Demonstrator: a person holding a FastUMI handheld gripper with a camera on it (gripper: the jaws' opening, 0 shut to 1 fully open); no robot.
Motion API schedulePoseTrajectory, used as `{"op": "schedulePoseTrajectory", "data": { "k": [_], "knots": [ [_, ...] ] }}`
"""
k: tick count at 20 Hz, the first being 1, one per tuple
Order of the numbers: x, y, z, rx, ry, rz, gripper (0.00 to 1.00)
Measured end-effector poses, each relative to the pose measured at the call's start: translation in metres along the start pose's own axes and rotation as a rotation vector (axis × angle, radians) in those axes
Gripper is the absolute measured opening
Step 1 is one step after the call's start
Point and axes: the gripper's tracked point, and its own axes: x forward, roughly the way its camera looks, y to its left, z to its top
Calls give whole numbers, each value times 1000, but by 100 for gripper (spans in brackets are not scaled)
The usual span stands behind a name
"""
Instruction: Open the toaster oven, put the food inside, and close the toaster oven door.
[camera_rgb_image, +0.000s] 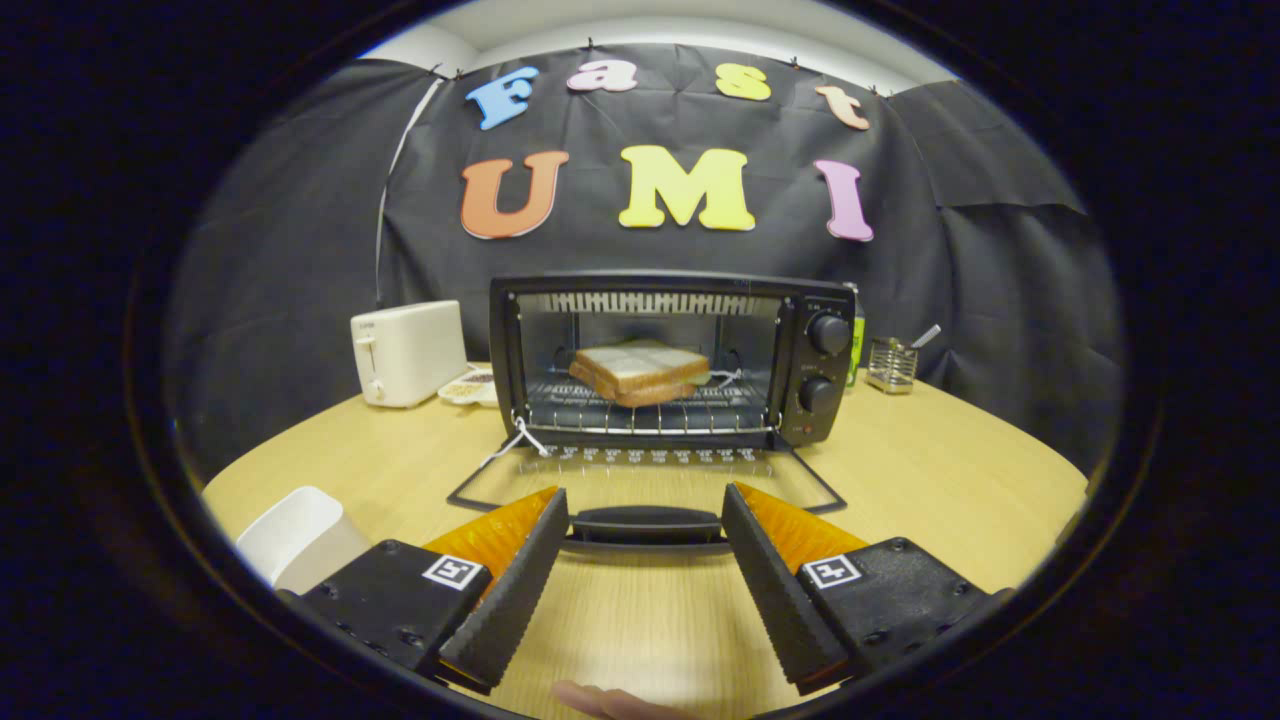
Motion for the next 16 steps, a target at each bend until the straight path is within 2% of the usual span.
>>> {"op": "schedulePoseTrajectory", "data": {
  "k": [8, 16],
  "knots": [
    [13, 2, -51, 33, 342, -10, 100],
    [18, 2, -45, 57, 323, -31, 100]
  ]
}}
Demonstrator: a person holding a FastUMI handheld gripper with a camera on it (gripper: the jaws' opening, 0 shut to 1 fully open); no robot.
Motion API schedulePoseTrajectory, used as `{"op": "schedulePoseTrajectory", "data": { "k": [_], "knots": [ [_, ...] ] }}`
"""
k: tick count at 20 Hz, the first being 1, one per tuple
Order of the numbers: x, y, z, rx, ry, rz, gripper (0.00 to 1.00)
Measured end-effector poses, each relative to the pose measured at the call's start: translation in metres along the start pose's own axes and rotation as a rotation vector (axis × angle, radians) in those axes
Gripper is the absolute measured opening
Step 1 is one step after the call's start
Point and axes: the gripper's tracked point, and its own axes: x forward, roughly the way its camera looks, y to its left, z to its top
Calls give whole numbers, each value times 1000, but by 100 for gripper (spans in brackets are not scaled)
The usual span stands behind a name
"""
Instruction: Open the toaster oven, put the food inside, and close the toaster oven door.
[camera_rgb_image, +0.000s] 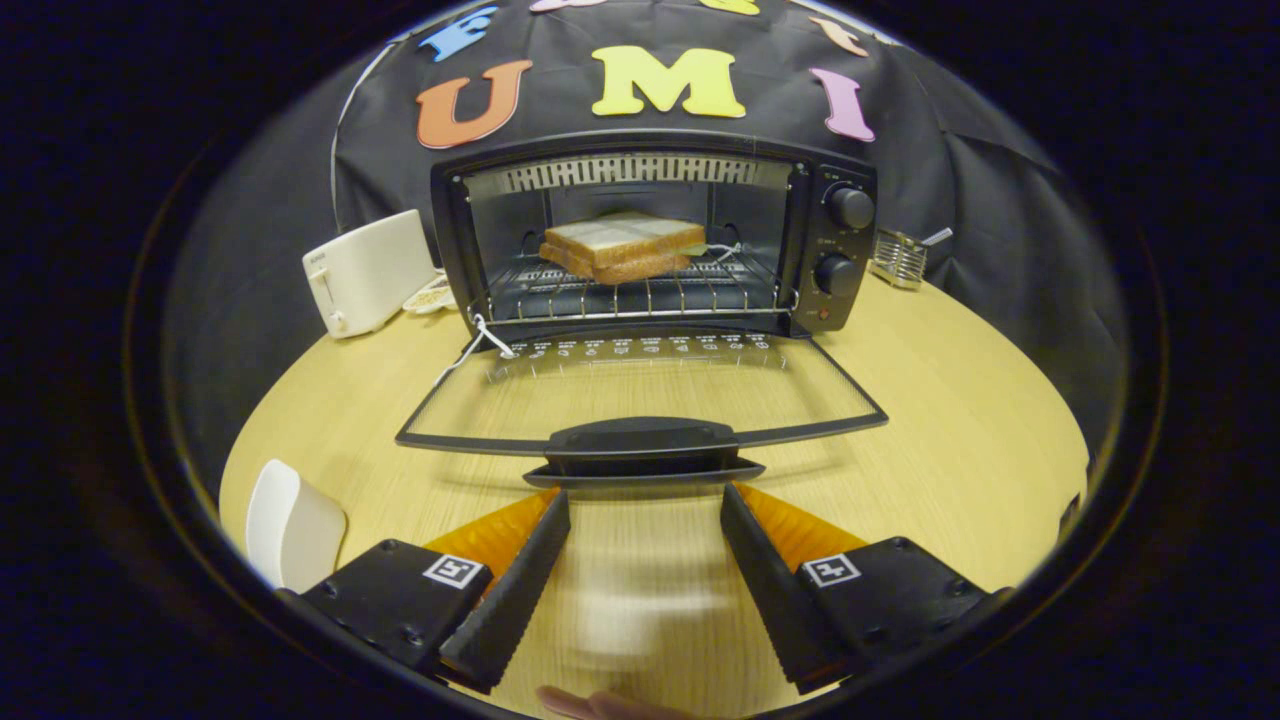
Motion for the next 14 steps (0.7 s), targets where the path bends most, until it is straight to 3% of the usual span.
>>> {"op": "schedulePoseTrajectory", "data": {
  "k": [9, 14],
  "knots": [
    [-5, 1, 5, 15, -45, 6, 100],
    [-13, 2, 14, 18, -150, 10, 100]
  ]
}}
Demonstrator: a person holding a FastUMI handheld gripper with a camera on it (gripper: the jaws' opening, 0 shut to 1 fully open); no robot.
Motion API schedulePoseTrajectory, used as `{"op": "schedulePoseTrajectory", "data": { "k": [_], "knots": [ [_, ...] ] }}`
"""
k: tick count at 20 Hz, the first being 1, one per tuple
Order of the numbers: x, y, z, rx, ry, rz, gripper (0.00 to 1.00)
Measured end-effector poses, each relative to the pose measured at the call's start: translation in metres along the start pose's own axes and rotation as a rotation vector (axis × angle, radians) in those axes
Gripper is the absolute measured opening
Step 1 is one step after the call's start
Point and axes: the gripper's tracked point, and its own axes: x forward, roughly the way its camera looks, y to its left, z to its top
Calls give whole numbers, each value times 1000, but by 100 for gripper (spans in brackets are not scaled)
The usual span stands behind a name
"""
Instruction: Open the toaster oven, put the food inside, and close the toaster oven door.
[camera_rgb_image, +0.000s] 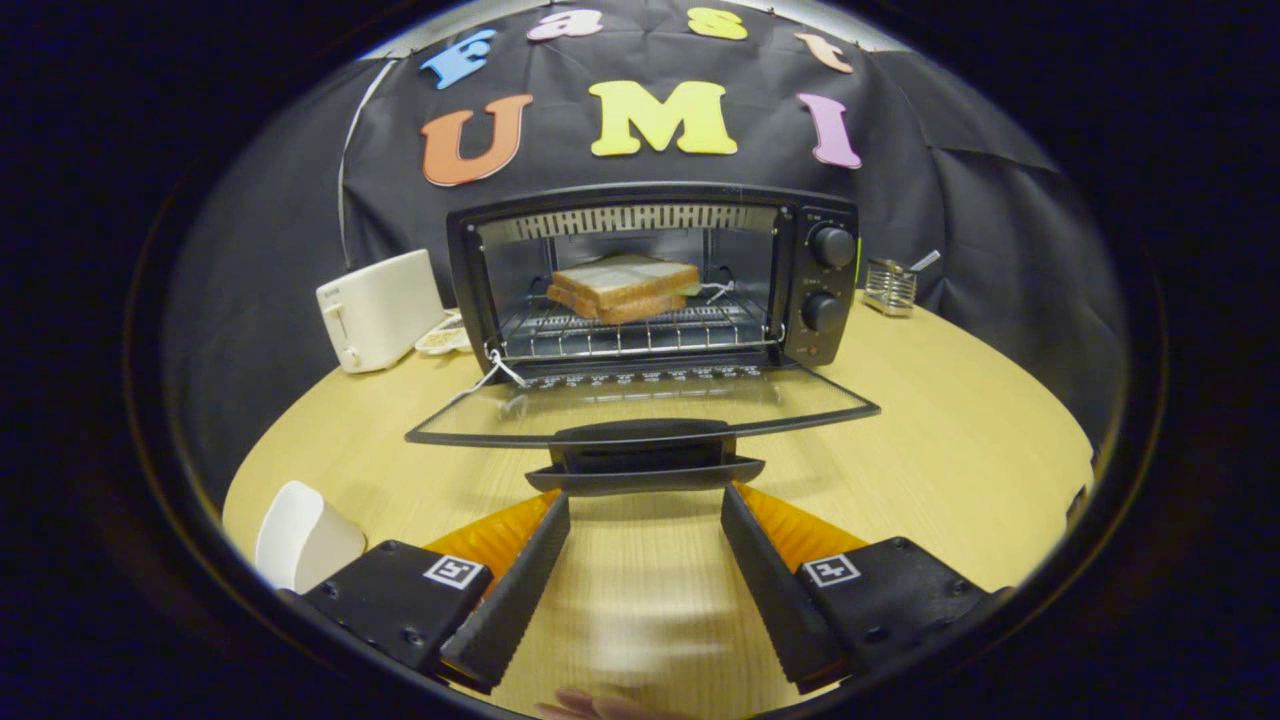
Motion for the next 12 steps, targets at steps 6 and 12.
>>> {"op": "schedulePoseTrajectory", "data": {
  "k": [6, 12],
  "knots": [
    [-6, 1, 14, -50, -72, -18, 100],
    [-21, 2, 41, -55, -159, -3, 100]
  ]
}}
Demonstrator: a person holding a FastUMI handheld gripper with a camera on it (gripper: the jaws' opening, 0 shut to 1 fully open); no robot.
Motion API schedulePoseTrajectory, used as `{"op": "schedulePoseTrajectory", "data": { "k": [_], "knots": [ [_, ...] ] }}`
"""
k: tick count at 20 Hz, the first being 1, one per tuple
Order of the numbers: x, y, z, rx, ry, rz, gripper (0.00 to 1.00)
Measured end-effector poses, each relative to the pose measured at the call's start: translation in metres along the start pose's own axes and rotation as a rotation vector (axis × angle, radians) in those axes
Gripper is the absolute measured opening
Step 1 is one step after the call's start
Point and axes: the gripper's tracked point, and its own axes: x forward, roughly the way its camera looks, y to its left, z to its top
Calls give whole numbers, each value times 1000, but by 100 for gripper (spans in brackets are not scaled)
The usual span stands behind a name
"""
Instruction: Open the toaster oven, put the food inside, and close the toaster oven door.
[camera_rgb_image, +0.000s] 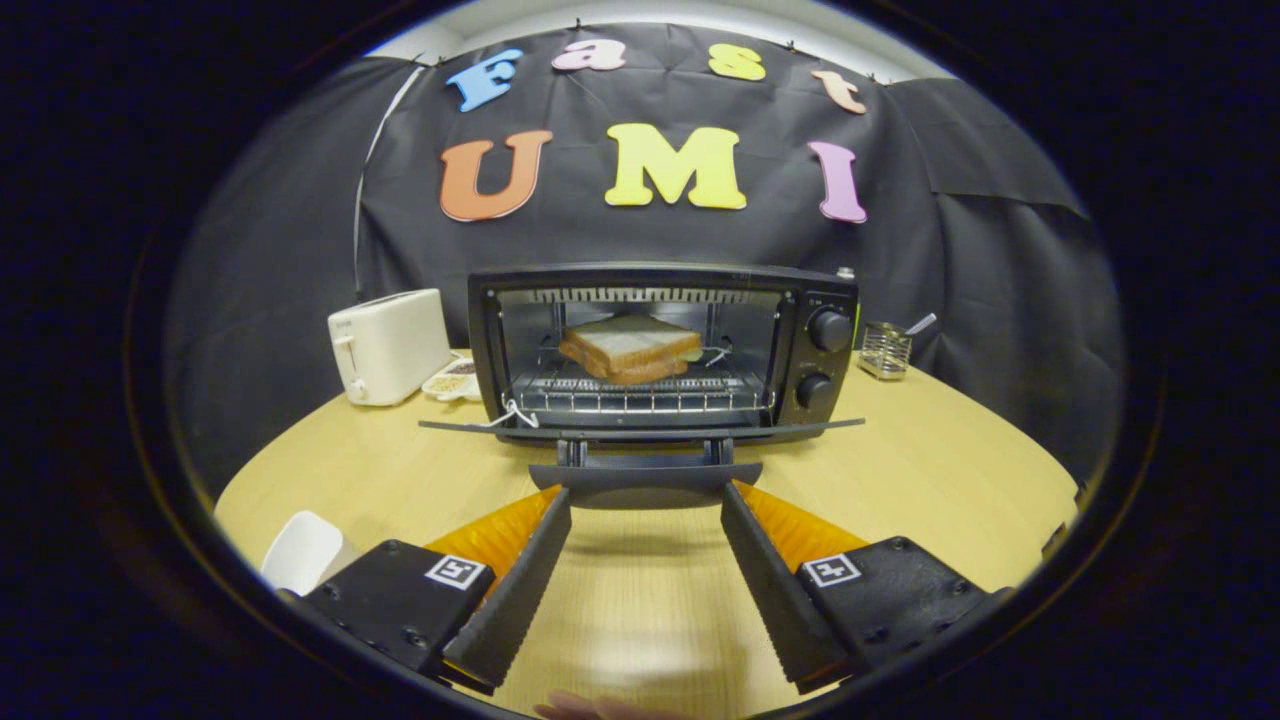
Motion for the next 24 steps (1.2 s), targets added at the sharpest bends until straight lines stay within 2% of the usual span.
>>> {"op": "schedulePoseTrajectory", "data": {
  "k": [6, 9, 13, 17, 21, 24],
  "knots": [
    [2, 1, 46, 8, -53, -1, 100],
    [12, 11, 67, 29, -54, 32, 100],
    [9, 6, 107, -14, -166, 18, 100],
    [-31, 9, 148, -56, -240, 31, 100],
    [-95, 10, 214, 0, -304, 94, 100],
    [-147, -9, 265, -7, -342, 52, 100]
  ]
}}
